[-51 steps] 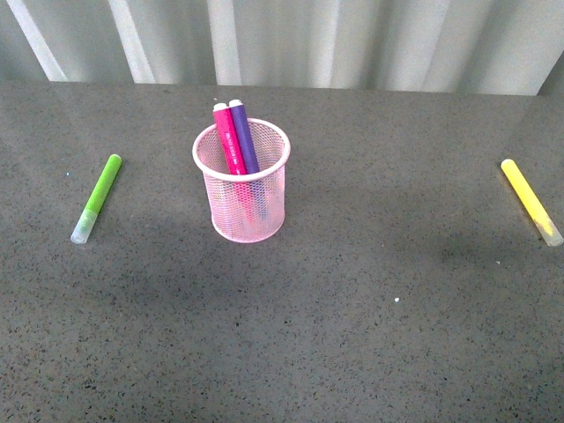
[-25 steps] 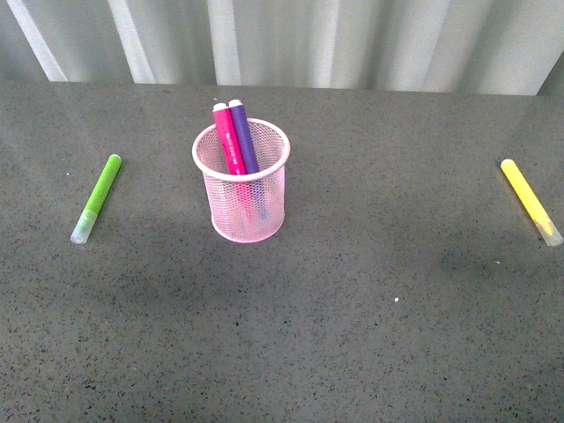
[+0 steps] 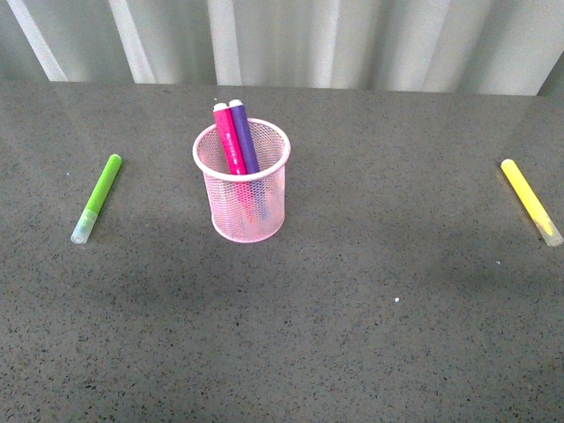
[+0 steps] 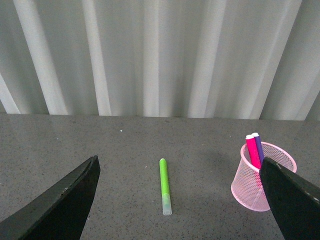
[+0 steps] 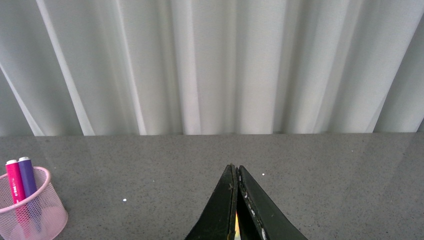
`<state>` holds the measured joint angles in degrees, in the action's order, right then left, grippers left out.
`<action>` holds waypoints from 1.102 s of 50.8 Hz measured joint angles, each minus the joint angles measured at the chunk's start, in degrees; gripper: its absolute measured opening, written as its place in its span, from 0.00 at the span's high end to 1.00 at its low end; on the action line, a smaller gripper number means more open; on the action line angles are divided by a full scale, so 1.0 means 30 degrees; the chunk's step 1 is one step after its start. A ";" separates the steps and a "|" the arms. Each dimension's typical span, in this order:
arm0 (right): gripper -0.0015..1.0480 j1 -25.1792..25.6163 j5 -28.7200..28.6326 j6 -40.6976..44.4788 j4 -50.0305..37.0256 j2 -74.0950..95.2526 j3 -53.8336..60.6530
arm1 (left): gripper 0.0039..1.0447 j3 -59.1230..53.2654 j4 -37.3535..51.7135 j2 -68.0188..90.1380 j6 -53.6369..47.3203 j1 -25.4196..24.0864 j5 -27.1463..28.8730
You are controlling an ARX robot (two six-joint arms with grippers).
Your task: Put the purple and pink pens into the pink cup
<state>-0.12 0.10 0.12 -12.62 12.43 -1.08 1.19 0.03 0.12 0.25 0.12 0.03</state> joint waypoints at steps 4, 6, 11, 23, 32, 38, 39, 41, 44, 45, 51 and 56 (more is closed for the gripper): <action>0.97 0.0000 0.0000 -0.0007 0.0342 -0.0342 0.0000 | 0.06 0.0000 0.0000 0.0000 0.0000 0.0000 -0.0007; 0.97 0.0000 0.0000 -0.0007 0.0517 -0.0525 0.0000 | 0.06 0.0000 0.0000 0.0000 0.0000 0.0000 -0.0007; 0.97 0.0000 0.0000 -0.0007 0.1311 -0.1268 -0.0015 | 0.06 0.0000 0.0000 0.0000 0.0000 0.0000 -0.0007; 0.97 -0.0007 0.0015 -0.0044 0.4146 -0.4058 -0.0015 | 0.06 0.0000 0.0000 -0.0022 0.0000 0.0000 -0.0007; 0.97 0.0000 0.0000 -0.0036 0.4167 -0.4058 -0.0015 | 0.06 0.0000 0.0000 -0.0015 0.0007 0.0000 0.0000; 0.96 0.0000 0.0007 -0.0036 0.4167 -0.4058 -0.0015 | 0.06 0.0000 0.0000 -0.0015 0.0000 0.0000 -0.0007; 0.94 0.0000 0.0015 -0.0036 0.4167 -0.4058 -0.0015 | 0.06 0.0000 0.0000 -0.0015 0.0000 0.0000 -0.0007; 0.87 -0.0007 0.0007 -0.0044 0.4175 -0.4058 -0.0015 | 0.06 0.0000 0.0000 -0.0015 0.0000 0.0000 -0.0007; 0.79 -0.0007 0.0007 -0.0044 0.4175 -0.4058 -0.0015 | 0.06 0.0000 0.0000 -0.0015 0.0000 0.0000 -0.0007; 0.76 0.0000 0.0000 -0.0044 0.4175 -0.4058 -0.0015 | 0.06 0.0000 0.0000 -0.0015 0.0000 0.0000 -0.0007; 0.55 0.0000 0.0007 -0.0044 0.4175 -0.4058 -0.0015 | 0.06 0.0000 0.0000 -0.0015 0.0000 0.0000 -0.0007; 0.40 -0.0007 0.0007 -0.0044 0.4175 -0.4058 -0.0015 | 0.06 0.0000 0.0000 -0.0015 0.0000 0.0000 -0.0007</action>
<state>-0.14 0.12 -0.01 -0.10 0.25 -1.13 1.19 0.03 0.08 0.25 0.12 0.01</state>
